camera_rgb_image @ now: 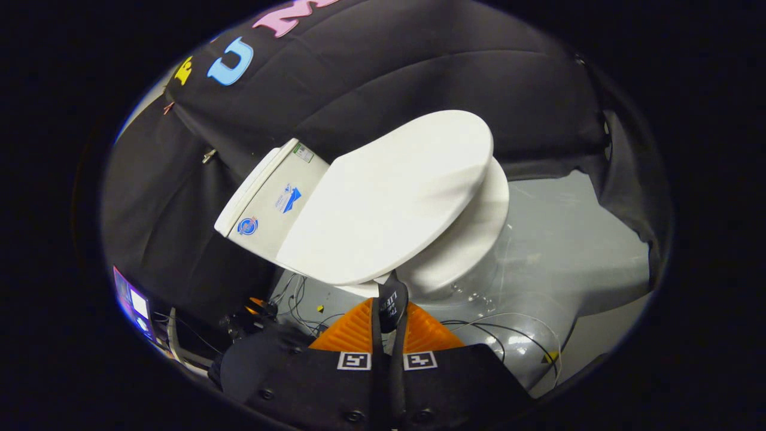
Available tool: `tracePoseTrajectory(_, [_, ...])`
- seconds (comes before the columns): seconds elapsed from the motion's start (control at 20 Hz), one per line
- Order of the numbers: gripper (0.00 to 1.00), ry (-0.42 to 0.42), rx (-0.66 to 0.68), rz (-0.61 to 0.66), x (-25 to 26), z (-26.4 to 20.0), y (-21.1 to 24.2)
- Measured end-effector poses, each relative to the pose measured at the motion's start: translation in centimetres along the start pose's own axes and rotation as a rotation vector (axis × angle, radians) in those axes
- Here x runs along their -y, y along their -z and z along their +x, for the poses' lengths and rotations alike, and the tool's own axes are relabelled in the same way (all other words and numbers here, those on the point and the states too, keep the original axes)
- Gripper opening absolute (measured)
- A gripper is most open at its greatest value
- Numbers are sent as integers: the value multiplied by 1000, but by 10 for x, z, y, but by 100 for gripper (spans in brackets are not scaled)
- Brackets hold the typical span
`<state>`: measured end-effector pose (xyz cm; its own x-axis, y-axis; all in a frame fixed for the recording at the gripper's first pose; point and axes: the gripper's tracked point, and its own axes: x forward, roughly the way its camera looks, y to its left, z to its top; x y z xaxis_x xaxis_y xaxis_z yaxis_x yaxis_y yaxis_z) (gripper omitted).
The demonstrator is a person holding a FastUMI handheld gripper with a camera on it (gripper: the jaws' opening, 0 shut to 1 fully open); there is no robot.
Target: Open the toilet lid.
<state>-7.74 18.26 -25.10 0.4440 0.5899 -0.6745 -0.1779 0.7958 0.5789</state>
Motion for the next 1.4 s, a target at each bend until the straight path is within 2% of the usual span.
tracePoseTrajectory(0.1, [5,18,21,-89,-8,-2,-6])
tracePoseTrajectory(0.35, [5,29,77,-179,-36,-25,-33])
tracePoseTrajectory(0.6, [5,50,153,-342,-70,-39,-53])
tracePoseTrajectory(1.4, [5,83,336,-474,-179,-58,-110])
